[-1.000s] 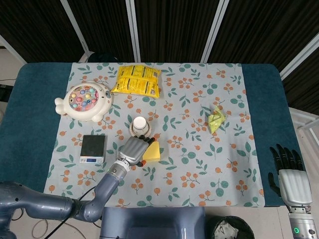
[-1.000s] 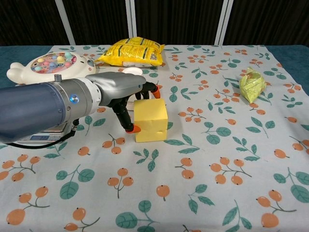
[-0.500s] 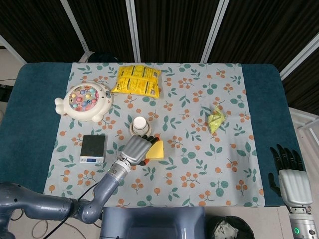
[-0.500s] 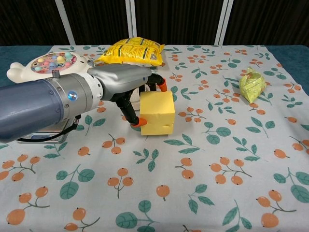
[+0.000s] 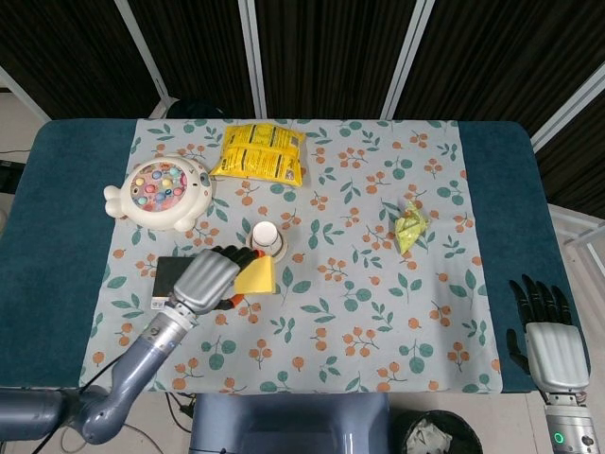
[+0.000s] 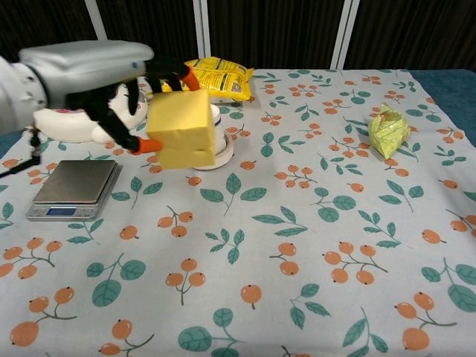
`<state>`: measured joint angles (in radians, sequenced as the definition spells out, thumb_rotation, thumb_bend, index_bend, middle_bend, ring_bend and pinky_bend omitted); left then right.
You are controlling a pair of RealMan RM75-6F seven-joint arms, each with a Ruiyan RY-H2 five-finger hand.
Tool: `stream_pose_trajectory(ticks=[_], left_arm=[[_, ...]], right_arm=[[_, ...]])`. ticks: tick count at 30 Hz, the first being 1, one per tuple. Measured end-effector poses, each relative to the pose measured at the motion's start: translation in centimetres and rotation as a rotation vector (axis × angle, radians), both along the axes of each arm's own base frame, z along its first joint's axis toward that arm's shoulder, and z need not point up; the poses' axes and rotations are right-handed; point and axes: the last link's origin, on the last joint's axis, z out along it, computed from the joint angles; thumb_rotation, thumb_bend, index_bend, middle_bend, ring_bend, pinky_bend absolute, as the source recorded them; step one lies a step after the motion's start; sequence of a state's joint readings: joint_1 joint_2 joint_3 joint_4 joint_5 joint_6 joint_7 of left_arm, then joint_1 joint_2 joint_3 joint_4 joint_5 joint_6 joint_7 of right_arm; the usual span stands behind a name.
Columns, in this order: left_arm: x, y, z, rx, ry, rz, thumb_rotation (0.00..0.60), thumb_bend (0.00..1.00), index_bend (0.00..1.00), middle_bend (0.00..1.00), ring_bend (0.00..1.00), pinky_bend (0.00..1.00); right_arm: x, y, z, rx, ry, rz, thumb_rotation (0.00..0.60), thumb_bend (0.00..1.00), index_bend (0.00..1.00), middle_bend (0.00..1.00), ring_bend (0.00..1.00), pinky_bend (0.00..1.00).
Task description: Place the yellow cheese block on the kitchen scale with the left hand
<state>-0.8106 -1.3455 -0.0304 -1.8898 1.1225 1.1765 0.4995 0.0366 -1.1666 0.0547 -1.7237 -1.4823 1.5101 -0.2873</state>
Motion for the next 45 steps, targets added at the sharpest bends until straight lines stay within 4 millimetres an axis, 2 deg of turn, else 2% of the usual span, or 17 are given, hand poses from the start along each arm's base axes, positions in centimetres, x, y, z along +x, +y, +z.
stream_pose_trajectory(ticks=[3,7,11,17,21,26,33,45], left_arm=[[-2.2,-0.2,2.3,0.019,-0.004,0.004,0.6,0.46,0.27,0.42,0.33,0.45],[-4.9,-0.5,4.1,0.015,-0.027,0.008,0.6,0.46,0.27,0.42,0.33,0.45],[-8.6,-0.1,5.5,0.011,-0.027,0.045,0.6,0.46,0.27,0.42,0.33,0.45],[-13.3,0.7,6.8,0.012,0.023,0.075,0.6,0.46,0.27,0.42,0.31,0.43],[-15.5,1.4,6.8,-0.007,0.031,0.122,0.6,0.45,0.27,0.41,0.31,0.43],[-16.6,2.3,5.9,-0.036,0.028,0.149,0.6,0.45,0.27,0.41,0.31,0.43],[-16.9,2.7,4.5,-0.071,0.034,0.152,0.6,0.45,0.27,0.4,0.31,0.43],[-16.6,2.8,4.0,-0.088,0.042,0.161,0.6,0.45,0.27,0.4,0.3,0.42]], right_arm=[[0.1,0.0,-0.2,0.006,0.003,0.001,0.6,0.58,0.0,0.0,0.0,0.0],[0.2,0.0,-0.4,0.009,0.005,0.002,0.6,0.58,0.0,0.0,0.0,0.0],[0.2,0.0,-0.6,0.012,0.008,-0.001,0.6,0.58,0.0,0.0,0.0,0.0],[0.1,-0.1,-0.6,0.011,0.007,-0.005,0.6,0.58,0.0,0.0,0.0,0.0],[0.1,-0.1,-0.6,0.012,0.007,-0.004,0.6,0.58,0.0,0.0,0.0,0.0],[0.0,-0.2,-0.5,0.006,0.006,-0.006,0.6,0.58,0.0,0.0,0.0,0.0],[0.0,-0.2,-0.4,0.005,0.004,-0.005,0.6,0.58,0.0,0.0,0.0,0.0],[0.1,-0.2,-0.4,0.004,0.003,-0.003,0.6,0.58,0.0,0.0,0.0,0.0]])
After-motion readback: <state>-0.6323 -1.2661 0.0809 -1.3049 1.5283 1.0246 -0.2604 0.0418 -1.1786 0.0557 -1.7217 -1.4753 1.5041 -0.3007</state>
